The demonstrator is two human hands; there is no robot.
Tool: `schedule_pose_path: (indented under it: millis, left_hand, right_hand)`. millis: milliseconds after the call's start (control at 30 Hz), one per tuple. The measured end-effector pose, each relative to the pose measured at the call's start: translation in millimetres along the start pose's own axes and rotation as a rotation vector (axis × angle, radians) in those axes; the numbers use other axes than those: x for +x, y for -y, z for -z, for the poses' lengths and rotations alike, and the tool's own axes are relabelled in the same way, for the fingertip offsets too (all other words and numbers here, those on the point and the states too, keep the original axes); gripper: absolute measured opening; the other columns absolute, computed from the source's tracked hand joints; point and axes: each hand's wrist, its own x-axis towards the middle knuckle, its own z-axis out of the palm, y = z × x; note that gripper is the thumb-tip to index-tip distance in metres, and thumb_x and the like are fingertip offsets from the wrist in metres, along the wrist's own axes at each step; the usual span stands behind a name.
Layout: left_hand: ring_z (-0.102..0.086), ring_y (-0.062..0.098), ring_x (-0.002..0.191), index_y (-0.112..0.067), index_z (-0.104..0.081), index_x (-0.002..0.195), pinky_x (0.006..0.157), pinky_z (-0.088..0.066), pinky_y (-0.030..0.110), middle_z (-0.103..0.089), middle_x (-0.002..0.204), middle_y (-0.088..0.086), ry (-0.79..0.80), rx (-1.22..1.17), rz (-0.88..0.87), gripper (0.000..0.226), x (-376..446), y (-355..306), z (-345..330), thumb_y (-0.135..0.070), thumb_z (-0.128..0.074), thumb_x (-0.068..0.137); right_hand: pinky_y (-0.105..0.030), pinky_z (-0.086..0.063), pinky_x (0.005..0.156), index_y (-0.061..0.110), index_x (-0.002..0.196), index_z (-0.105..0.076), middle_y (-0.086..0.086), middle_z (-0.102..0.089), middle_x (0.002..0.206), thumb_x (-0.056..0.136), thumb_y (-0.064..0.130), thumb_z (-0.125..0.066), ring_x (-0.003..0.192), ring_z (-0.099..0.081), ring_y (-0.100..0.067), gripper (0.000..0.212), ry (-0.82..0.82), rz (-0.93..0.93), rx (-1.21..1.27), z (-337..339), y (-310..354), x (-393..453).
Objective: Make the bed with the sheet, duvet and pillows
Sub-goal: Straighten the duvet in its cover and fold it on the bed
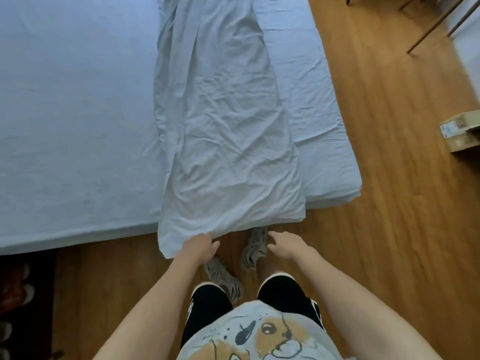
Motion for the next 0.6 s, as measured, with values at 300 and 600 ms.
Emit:
schedule_pose_path:
  millis: [300, 600]
  left_hand:
    - [-0.055, 0.019, 0.115, -0.021, -0.042, 0.139, 0.091, -0.047, 0.033, -0.056, 0.133, 0.002, -0.044, -0.105, -0.084, 0.047, -126, -54, -45, -0.042, -0.042, 0.097]
    - [-0.060, 0.015, 0.102, -0.024, -0.050, 0.130, 0.085, -0.052, 0.033, -0.061, 0.123, -0.001, -0.073, -0.094, -0.028, 0.040, -134, -123, -83, -0.043, -0.043, 0.096]
  right_hand:
    - [-0.035, -0.041, 0.099, 0.019, 0.147, -0.034, -0.007, -0.044, 0.147, 0.097, 0.036, -0.042, 0.130, -0.045, -0.026, 0.053, 0.041, -0.064, 0.235, -65, -5, -129]
    - [-0.036, -0.043, 0.100, 0.020, 0.144, -0.039, -0.007, -0.048, 0.143, 0.098, 0.036, -0.043, 0.126, -0.048, -0.025, 0.049, -0.045, -0.156, 0.448, -76, -95, -169]
